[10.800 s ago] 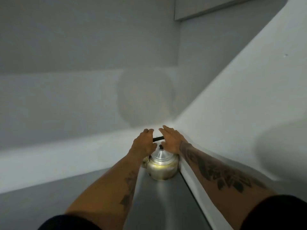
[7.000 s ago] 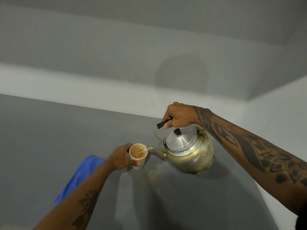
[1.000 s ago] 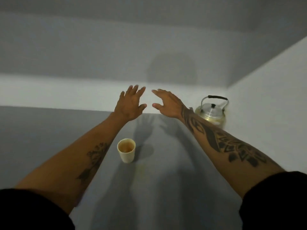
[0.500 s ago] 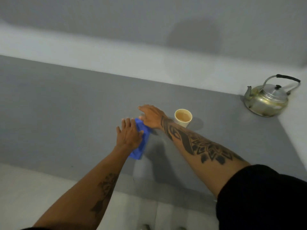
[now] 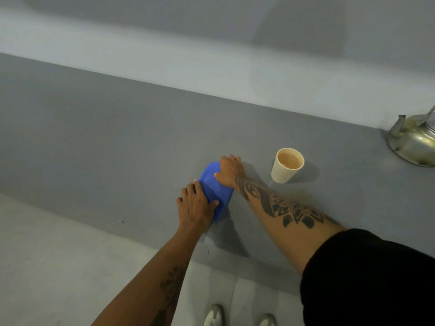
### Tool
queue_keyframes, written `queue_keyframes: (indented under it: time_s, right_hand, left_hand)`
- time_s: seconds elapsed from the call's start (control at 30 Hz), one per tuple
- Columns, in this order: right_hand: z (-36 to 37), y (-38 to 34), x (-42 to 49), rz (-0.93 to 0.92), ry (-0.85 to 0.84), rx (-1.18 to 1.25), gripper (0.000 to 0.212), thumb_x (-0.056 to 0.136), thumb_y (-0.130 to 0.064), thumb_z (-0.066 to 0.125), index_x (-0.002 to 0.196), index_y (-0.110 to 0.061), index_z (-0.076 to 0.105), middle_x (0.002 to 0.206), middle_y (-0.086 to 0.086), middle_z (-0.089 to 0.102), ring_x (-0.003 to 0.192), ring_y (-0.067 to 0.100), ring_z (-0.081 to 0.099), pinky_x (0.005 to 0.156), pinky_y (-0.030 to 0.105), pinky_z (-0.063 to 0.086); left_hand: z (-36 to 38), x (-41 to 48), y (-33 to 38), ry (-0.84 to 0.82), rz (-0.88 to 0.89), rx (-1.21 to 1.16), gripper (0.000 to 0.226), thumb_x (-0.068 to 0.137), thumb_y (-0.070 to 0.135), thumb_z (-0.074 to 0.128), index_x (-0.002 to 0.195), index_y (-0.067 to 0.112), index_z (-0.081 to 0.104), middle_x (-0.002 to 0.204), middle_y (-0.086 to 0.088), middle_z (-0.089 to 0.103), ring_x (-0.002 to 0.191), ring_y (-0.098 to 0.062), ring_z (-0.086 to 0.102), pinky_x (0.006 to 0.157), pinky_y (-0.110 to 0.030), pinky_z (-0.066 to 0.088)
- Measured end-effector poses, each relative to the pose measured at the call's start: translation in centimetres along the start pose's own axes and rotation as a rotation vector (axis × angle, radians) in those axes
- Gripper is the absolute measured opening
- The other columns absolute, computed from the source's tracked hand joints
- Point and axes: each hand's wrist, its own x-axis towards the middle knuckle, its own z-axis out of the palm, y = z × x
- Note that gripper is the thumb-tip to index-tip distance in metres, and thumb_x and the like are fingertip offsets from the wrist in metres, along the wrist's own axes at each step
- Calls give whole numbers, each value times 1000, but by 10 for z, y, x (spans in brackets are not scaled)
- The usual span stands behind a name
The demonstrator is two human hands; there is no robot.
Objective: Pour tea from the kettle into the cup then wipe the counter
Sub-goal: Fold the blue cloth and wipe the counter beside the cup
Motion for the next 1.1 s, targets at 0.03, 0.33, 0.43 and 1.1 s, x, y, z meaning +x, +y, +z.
queue_keyframes:
  time_s: [0.03, 0.33, 0.43, 1.1]
  right_hand:
    - [-2, 0, 1, 10, -10, 53, 42, 81, -26, 60, 116, -2, 55, 128, 23, 52, 120, 40, 47, 101, 42, 42]
    - [-59, -5, -30, -162, -2, 319, 31, 73, -12, 73, 101, -8, 63, 110, 14, 67, 104, 31, 58, 80, 30, 43]
    - [-89, 0, -55, -216, 14, 341, 28, 72, -7, 74, 99, -5, 65, 106, 14, 69, 90, 24, 58, 75, 27, 42]
    - [-157, 282, -163, 232, 77, 267, 24, 70, 7, 66, 92, -2, 67, 89, 9, 65, 84, 20, 57, 80, 34, 49]
  left_hand:
    - [-2, 1, 0, -7, -8, 2, 85, 83, 55, 56, 145, 9, 20, 139, -13, 40, 122, -32, 41, 96, -43, 37]
    - [-10, 14, -4, -53, -12, -163, 110, 65, 52, 76, 147, 9, 17, 141, -15, 45, 128, -35, 43, 105, -47, 36]
    - [-15, 9, 5, -45, -20, -406, 82, 66, 38, 81, 132, 10, 40, 126, -15, 58, 113, -37, 56, 91, -43, 45]
    - [76, -105, 242, -666, 105, -807, 33, 70, 17, 78, 90, 15, 52, 103, -9, 64, 92, -34, 68, 82, -48, 57]
